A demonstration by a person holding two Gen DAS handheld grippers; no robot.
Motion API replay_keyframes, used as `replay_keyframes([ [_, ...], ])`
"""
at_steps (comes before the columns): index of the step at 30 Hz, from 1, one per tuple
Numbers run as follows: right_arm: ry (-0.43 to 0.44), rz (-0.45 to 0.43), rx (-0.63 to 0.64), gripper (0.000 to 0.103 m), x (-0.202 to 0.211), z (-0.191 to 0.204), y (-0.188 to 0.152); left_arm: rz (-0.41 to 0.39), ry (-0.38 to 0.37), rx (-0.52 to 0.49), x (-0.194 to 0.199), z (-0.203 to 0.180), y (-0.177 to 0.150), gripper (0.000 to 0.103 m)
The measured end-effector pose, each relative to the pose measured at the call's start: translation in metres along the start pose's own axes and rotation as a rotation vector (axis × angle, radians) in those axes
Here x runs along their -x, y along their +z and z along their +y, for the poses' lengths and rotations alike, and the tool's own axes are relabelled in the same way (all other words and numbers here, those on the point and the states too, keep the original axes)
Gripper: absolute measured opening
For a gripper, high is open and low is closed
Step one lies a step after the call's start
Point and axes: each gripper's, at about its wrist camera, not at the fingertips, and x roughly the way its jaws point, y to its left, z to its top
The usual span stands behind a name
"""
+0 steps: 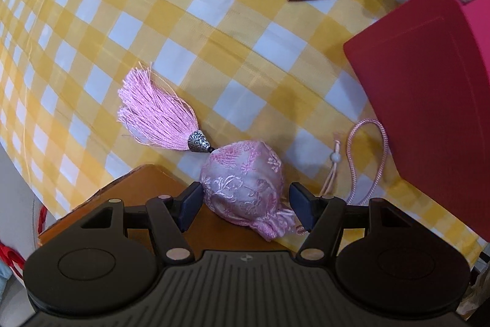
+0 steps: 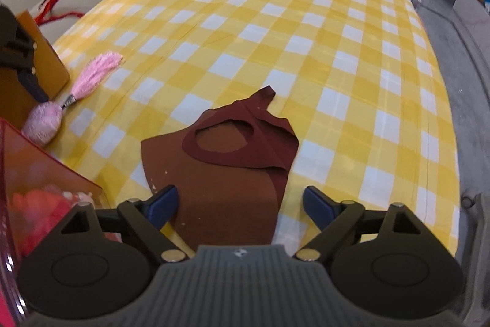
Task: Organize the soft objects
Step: 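Grasp the pink tasseled sachet with the left tool while the right tool grasps the maroon cloth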
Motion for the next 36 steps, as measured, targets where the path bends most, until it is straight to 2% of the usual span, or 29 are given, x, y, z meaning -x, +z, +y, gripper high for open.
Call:
replay_keyframes([
  [1,-0.008,-0.001,0.010,0.087,-0.001,0.001,0.000,0.001,0.005,0.000,-0.001,0.000,0.001,0.076],
  [3,-0.015,0.000,0.022,0.080,-0.001,0.002,0.000,0.004,0.011,0.003,-0.004,-0.001,0.002,0.076],
  [5,-0.010,-0.013,0.042,0.064,0.001,0.003,0.001,0.006,0.016,0.007,-0.008,-0.003,0.003,0.076],
  [8,-0.005,-0.024,0.049,0.048,0.005,0.003,0.002,-0.003,0.013,0.029,-0.010,-0.011,0.005,0.073],
  [9,-0.006,-0.026,0.053,0.046,0.005,0.004,0.003,-0.012,0.011,0.041,-0.014,-0.011,0.004,0.067],
  [10,-0.007,-0.029,0.054,0.038,0.006,0.004,0.003,-0.019,0.010,0.055,-0.013,-0.009,0.004,0.062],
  [11,-0.005,-0.033,0.054,0.026,0.006,0.004,0.002,-0.021,0.004,0.070,-0.013,-0.008,0.004,0.060],
  [14,0.026,-0.028,0.036,0.009,0.008,0.001,0.003,-0.029,0.001,0.087,-0.010,-0.005,0.002,0.058],
  [24,0.088,-0.049,-0.052,0.006,0.024,-0.010,0.009,-0.039,0.027,0.108,0.007,-0.004,-0.005,0.052],
  [36,0.084,-0.134,-0.106,0.006,0.064,-0.026,0.015,-0.052,0.082,0.138,0.054,-0.012,-0.019,0.049],
])
